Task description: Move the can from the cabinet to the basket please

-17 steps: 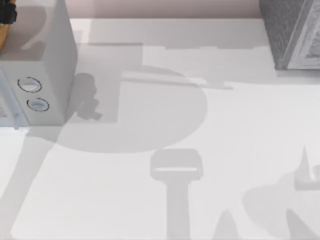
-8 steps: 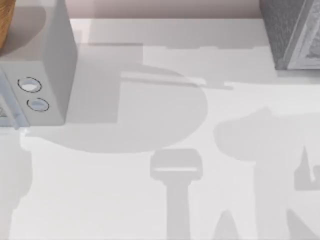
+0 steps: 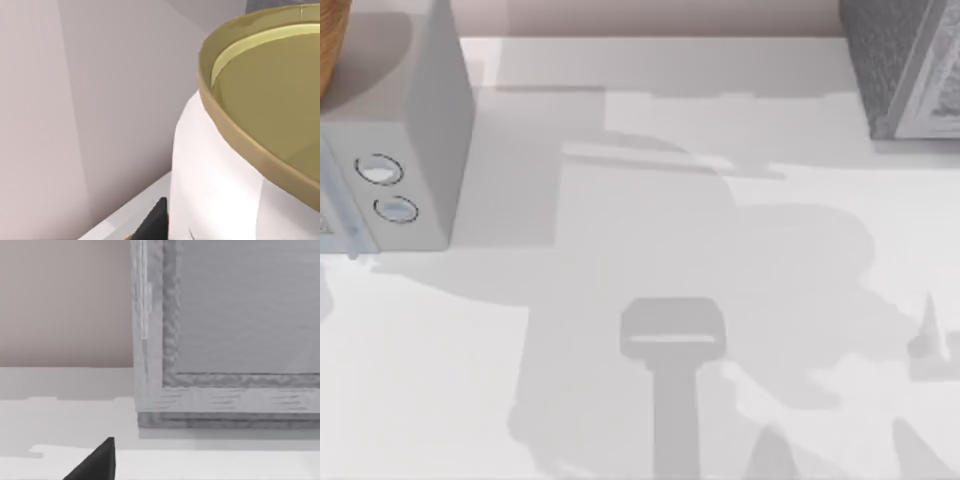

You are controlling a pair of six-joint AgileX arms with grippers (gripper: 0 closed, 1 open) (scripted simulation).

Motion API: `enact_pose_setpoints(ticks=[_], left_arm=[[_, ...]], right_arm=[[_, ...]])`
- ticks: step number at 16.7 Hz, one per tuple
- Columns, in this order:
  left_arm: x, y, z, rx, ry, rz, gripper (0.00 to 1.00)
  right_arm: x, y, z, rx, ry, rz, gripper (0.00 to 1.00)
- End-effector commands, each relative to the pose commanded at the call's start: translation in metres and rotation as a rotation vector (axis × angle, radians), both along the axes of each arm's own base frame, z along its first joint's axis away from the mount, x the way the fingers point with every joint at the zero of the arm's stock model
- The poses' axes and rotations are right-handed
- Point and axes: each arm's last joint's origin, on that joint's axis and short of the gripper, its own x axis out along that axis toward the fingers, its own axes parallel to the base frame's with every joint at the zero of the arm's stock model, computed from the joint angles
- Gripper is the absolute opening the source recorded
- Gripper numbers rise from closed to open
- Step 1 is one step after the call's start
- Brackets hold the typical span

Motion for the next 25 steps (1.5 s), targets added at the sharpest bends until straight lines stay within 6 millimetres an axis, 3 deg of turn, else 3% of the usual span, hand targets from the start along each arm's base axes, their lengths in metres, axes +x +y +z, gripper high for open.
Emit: enact_pose_setpoints(ticks=[3,9,15,25], left_arm=[[-0.002,0.015,-0.005,-0.03,-0.026,-0.003,0.0],[0.003,0.016,-0.01,-0.035,-0.015,-0.006,0.0],[0.013,0.005,-0.008,-0.009,-0.035,-0.006,0.0],[0.036,-0.021,-0.039,-0.027,-0.023,-0.009,0.0]], right_arm=[[0.0,0.0,0.0,0.0,0.0,0.0,1.0],[0.0,0.0,0.0,0.0,0.0,0.0,1.0],[0.0,0.0,0.0,0.0,0.0,0.0,1.0],[0.0,0.0,0.0,0.0,0.0,0.0,1.0]])
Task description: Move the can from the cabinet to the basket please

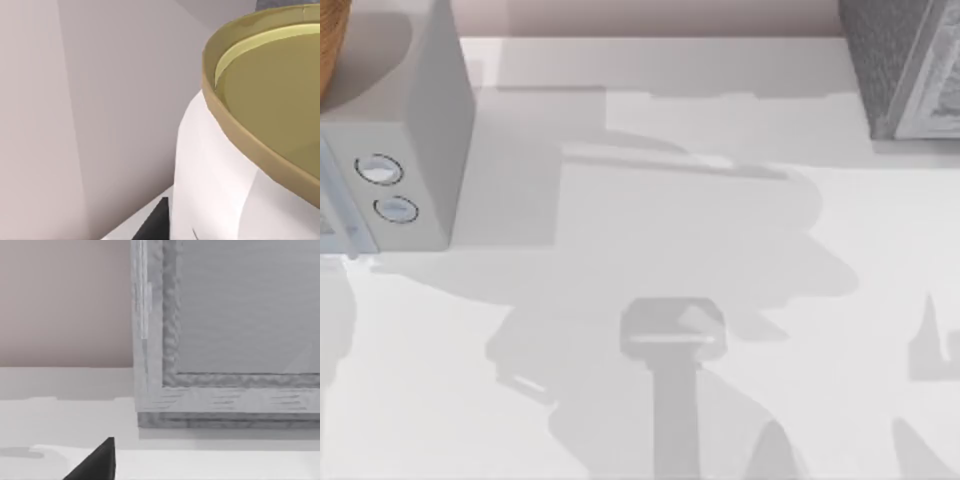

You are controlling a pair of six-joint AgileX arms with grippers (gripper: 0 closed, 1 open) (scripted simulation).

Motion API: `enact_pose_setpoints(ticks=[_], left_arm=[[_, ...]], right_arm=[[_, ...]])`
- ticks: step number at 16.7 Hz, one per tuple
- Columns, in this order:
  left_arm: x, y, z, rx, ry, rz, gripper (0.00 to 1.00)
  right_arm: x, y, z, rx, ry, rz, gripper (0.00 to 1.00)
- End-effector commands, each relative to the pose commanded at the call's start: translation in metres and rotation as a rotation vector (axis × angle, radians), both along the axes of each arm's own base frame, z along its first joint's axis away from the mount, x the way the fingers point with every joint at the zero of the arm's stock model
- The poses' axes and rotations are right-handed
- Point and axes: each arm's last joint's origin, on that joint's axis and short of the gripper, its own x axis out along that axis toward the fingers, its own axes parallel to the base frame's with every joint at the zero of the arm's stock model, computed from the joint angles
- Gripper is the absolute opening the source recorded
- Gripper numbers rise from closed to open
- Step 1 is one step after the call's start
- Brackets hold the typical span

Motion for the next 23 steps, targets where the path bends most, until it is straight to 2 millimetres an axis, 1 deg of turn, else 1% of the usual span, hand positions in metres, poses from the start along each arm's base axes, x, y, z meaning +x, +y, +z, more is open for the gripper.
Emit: enact_pose_setpoints(ticks=[4,17,18,23], left_arm=[[0.0001,-0.0003,-0.0004,-0.001,0.0,0.0,0.0],[0.0001,-0.0003,-0.0004,-0.001,0.0,0.0,0.98],[0.0001,-0.0003,-0.0004,-0.001,0.0,0.0,1.0],[0.0001,-0.0003,-0.0004,-0.001,0.0,0.0,1.0]], right_arm=[[0.0,0.0,0.0,0.0,0.0,0.0,1.0],[0.0,0.0,0.0,0.0,0.0,0.0,1.0],[0.0,0.0,0.0,0.0,0.0,0.0,1.0],[0.0,0.0,0.0,0.0,0.0,0.0,1.0]])
